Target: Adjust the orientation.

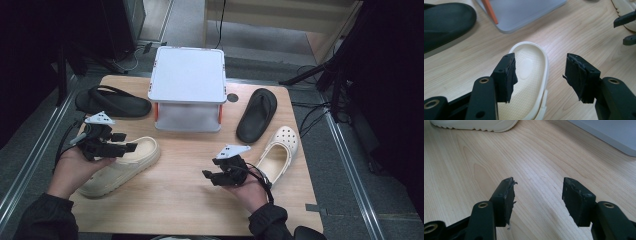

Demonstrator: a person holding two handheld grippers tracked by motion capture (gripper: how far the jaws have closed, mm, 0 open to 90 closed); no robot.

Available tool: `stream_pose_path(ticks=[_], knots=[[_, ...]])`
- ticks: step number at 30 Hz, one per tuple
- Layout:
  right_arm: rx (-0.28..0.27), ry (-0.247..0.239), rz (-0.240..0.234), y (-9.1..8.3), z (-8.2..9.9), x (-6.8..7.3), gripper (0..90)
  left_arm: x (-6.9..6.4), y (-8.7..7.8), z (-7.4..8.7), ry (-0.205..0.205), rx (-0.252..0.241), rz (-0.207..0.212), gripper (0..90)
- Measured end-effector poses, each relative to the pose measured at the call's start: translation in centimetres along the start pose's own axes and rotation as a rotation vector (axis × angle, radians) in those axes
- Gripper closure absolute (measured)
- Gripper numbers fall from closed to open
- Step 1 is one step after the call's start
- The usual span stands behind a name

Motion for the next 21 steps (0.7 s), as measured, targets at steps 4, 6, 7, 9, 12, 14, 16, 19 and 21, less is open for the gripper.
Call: stream_pose_path(ticks=[4, 6, 7, 9, 12, 14, 16, 19, 21], knots=[[0.003, -0.004, -0.005, 0.3, -0.2, 0.0, 43.8, 0.9, -0.3, 0.3, -0.02, -0.004, -0.021, 40.9], [0.004, -0.013, -0.018, 0.7, -0.3, 0.0, 43.8, 1.7, -0.6, 0.6, -0.038, -0.003, -0.045, 40.8], [0.003, -0.016, -0.021, 0.8, -0.4, 0.1, 43.8, 1.9, -0.7, 0.8, -0.044, 0.0, -0.054, 40.8], [0.0, -0.023, -0.025, 0.9, -0.6, 0.2, 43.8, 2.4, -0.9, 1.0, -0.056, 0.006, -0.065, 40.7], [0.0, -0.031, -0.03, 1.0, -0.7, 0.2, 43.8, 2.9, -0.9, 1.2, -0.07, 0.004, -0.081, 40.5], [0.006, -0.03, -0.031, 1.2, -0.7, 0.2, 43.8, 3.5, -0.9, 1.4, -0.084, 0.014, -0.098, 40.5], [0.005, -0.037, -0.034, 1.2, -0.8, 0.2, 43.8, 3.9, -0.8, 1.6, -0.094, 0.014, -0.098, 40.6], [0.005, -0.036, -0.033, 1.2, -0.8, 0.2, 43.8, 4.5, -0.5, 1.8, -0.109, 0.023, -0.108, 40.7], [0.006, -0.036, -0.032, 1.2, -0.8, 0.2, 43.8, 4.7, -0.3, 1.9, -0.113, 0.026, -0.111, 40.9]])
Point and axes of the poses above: each handheld gripper's, and its own axes: y roughly forward along the jaws, z roughly out of its underside, x roughly to its left, the point moved 2 cm from there along y, roughly forward along the jaws, and after that the axes turned 9 degrees about -y, right-handed, at the moved point
